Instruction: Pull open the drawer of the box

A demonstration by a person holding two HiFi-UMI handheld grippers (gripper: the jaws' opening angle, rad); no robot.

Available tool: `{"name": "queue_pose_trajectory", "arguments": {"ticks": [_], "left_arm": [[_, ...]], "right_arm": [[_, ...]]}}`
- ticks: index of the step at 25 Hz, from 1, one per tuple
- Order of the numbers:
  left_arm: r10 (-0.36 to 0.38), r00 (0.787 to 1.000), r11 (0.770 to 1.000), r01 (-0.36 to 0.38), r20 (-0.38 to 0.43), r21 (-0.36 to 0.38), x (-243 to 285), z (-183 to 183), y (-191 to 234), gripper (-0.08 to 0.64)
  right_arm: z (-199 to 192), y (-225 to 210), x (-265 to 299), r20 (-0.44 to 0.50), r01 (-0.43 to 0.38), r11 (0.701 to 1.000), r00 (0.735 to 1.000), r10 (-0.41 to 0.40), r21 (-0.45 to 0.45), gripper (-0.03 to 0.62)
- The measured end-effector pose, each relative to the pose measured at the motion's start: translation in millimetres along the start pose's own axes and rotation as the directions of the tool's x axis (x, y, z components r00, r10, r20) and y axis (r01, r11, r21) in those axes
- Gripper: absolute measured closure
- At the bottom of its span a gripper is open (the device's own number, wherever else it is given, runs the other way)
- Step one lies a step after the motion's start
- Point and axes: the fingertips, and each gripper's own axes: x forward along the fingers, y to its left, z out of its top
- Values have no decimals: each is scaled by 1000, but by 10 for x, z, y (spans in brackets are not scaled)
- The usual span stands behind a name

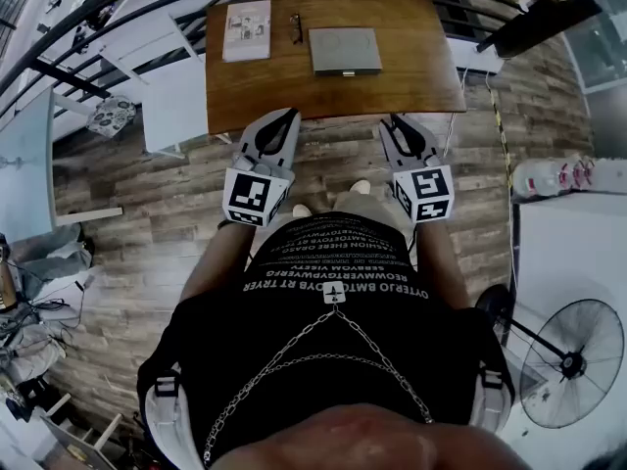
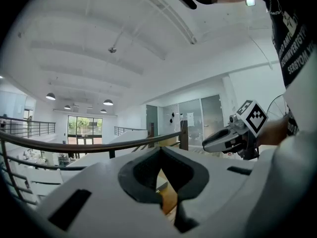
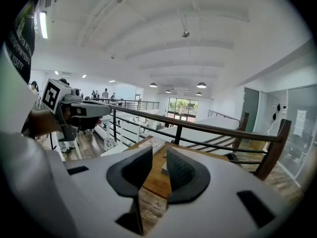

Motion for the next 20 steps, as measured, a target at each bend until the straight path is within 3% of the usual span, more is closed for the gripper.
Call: {"name": "queue_pose_trajectory", "arguments": {"ticks": [5, 9, 20], "left_arm": [[9, 1000, 1000, -9, -2, -1, 43, -1, -46, 554], [32, 998, 999, -32, -47, 3, 106, -66, -68, 554], [83, 995, 997, -82, -53, 15, 734, 16, 119, 554]], "right_arm": [[-134, -98, 29, -15, -5, 999, 1000, 6, 39, 506], [-116, -207, 99, 6, -34, 998, 999, 34, 44, 506], [-35, -676, 628, 17, -102, 994, 995, 102, 49, 506]]}}
